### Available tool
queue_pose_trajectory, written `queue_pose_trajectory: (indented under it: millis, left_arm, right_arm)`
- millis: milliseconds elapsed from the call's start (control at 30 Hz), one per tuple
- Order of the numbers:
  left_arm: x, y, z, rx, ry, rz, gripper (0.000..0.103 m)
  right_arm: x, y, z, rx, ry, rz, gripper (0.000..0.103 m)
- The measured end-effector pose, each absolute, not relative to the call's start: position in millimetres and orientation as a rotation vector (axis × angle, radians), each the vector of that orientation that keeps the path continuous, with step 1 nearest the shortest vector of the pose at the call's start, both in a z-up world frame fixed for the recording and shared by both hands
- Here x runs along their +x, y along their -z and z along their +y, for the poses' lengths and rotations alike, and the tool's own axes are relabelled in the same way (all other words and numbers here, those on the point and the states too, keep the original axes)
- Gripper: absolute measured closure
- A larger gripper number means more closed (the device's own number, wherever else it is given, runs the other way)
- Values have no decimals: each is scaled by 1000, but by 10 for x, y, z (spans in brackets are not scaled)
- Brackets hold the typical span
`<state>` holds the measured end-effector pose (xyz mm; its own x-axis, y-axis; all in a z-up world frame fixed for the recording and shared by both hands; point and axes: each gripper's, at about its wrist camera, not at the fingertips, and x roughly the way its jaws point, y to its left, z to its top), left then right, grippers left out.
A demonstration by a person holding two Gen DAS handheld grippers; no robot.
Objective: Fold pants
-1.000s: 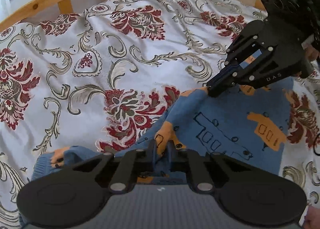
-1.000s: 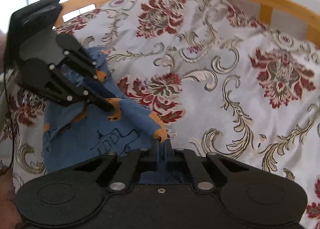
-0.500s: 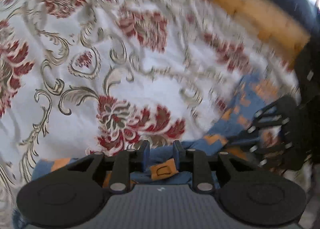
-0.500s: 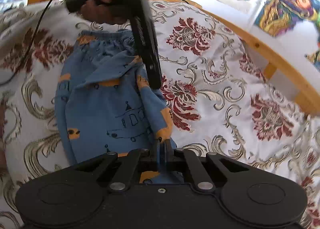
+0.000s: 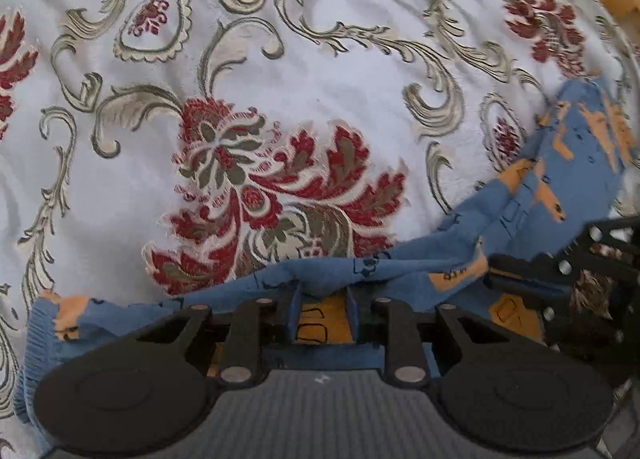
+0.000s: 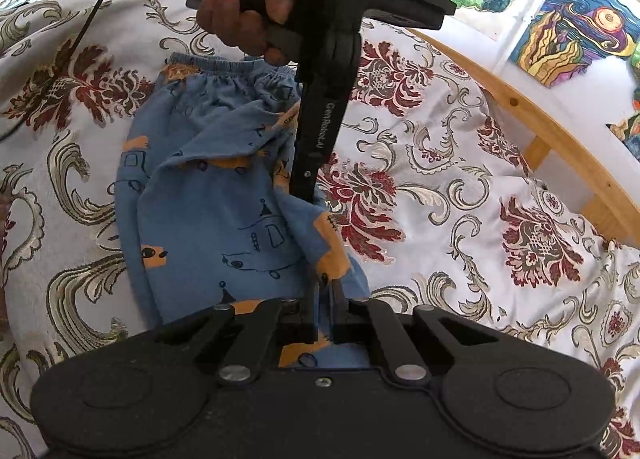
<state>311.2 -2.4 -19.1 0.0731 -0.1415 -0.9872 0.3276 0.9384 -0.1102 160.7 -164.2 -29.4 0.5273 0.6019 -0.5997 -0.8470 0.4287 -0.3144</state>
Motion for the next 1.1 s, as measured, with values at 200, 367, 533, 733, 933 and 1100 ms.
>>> queue_pose_trajectory:
  millis: [200, 367, 533, 733, 933, 1100]
  left_arm:
    - [3113, 32, -63, 228, 370, 1402, 102]
    - [3365, -179, 92, 154, 331, 1350, 103]
    - [3761, -63, 425, -100, 291, 1391, 103]
    - [3743, 0, 492, -128, 337, 1354, 103]
    - [3579, -53, 553, -93, 398, 1305, 69]
    - [3514, 105, 460, 27, 381, 1317, 73]
  right_arm:
    - [1720, 296, -1684, -566, -910, 492, 95]
    - [1822, 337, -1706, -507, -883, 556, 89]
    - [1921, 245, -1747, -446, -860, 566, 87]
    - [2181, 110, -1797, -381, -838, 577, 59]
    - [2522, 210, -1952, -235, -809, 717, 59]
    - [2691, 300, -2013, -194, -700, 764, 63]
